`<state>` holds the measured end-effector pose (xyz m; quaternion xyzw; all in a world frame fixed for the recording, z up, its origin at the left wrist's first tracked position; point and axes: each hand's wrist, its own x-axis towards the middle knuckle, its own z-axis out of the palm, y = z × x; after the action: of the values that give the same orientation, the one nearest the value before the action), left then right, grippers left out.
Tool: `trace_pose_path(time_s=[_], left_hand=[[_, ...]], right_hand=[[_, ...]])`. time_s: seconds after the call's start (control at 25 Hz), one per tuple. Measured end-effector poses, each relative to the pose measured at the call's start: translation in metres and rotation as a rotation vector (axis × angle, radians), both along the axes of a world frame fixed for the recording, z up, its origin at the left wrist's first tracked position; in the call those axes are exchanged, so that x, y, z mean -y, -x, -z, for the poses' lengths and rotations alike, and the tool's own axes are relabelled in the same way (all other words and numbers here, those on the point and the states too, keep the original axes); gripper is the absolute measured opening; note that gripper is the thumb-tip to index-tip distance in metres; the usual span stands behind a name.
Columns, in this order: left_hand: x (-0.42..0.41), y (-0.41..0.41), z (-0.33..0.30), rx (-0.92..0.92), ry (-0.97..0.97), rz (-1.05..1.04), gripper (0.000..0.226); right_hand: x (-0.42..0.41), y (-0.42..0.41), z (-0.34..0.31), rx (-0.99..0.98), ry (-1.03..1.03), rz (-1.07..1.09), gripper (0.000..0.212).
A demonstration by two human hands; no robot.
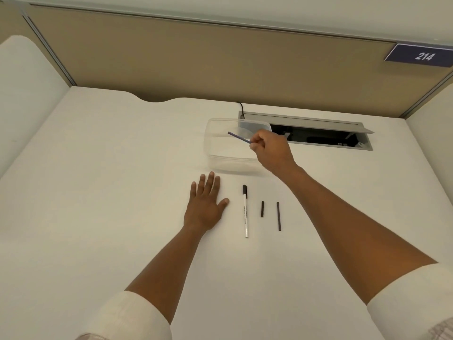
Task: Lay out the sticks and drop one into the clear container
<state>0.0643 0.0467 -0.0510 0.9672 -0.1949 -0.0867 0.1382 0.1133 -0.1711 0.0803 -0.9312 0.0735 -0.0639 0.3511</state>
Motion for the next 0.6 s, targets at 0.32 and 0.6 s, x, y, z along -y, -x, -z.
trace_pose_path(time_s=[0.32,0.6], left_hand=[[-0.002,0.004,0.008,0.107,0.043,-0.024,0.072],[-0.001,0.001,0.012,0.119,0.070,-0.048,0.071]], right_hand=[[0.009,-0.066,0.014,-0.225,0.310,-0.111,0.006],[-0.006,-0.096,0.036,-0.392,0.551,-0.289,0.010]])
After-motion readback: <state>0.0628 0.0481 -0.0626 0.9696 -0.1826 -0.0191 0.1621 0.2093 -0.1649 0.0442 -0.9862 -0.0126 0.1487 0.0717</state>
